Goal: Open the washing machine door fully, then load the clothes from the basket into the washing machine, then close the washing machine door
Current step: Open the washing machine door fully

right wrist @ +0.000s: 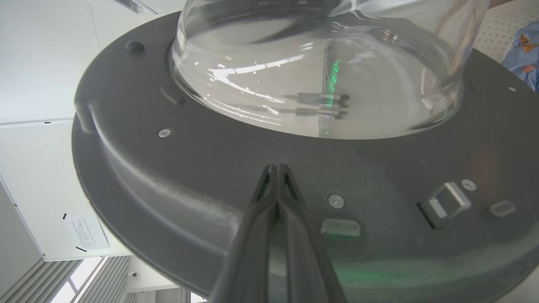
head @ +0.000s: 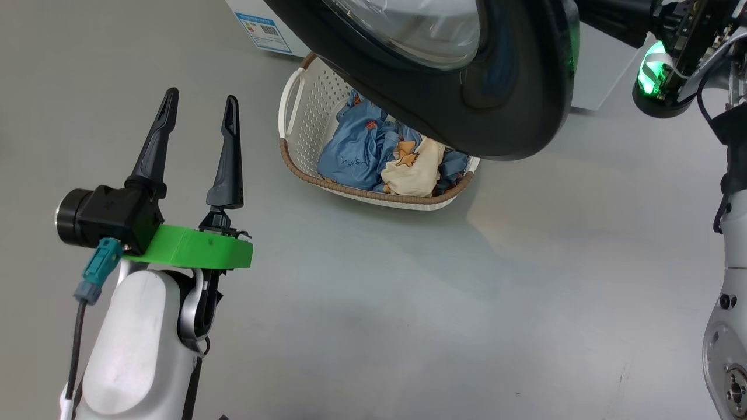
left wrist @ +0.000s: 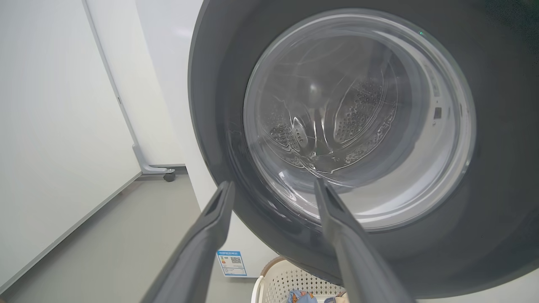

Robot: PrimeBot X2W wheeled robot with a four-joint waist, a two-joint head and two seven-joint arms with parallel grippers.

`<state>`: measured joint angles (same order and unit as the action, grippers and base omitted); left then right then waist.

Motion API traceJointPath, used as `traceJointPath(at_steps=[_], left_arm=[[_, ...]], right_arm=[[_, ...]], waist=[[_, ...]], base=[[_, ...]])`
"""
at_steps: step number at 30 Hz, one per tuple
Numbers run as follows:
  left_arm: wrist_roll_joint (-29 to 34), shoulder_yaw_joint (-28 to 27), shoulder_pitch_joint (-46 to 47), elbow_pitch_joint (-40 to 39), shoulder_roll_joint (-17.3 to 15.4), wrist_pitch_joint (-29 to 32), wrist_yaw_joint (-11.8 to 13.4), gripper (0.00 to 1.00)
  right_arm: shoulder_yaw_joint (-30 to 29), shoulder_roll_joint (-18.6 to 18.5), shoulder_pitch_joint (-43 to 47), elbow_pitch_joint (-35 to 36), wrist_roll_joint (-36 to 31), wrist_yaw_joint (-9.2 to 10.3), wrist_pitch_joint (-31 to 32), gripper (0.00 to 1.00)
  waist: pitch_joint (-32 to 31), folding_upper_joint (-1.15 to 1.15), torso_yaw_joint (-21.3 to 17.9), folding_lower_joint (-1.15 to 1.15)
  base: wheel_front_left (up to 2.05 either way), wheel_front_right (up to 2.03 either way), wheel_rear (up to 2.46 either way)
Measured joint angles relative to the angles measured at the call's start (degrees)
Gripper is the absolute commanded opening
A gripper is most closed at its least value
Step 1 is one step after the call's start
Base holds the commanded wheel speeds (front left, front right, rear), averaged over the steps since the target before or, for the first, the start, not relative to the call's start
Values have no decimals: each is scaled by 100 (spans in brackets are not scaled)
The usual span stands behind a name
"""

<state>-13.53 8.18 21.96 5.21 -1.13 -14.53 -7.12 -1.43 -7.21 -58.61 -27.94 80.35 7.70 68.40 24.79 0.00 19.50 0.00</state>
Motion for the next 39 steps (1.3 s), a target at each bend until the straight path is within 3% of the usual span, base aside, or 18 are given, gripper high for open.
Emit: traceJointPath(at_steps=[24,39], left_arm=[[38,214,-122,-13,-3,0,-18,100],[29,417,-205,235,-5,0,-18,100]], right_arm=[[446,302,1120,689,283,0,287,0],[1270,310,1483,965,769,0,131,0]], waist=[[-264,0,48,0],[-310,0,135,0]], base=[[0,0,0],[0,0,0]])
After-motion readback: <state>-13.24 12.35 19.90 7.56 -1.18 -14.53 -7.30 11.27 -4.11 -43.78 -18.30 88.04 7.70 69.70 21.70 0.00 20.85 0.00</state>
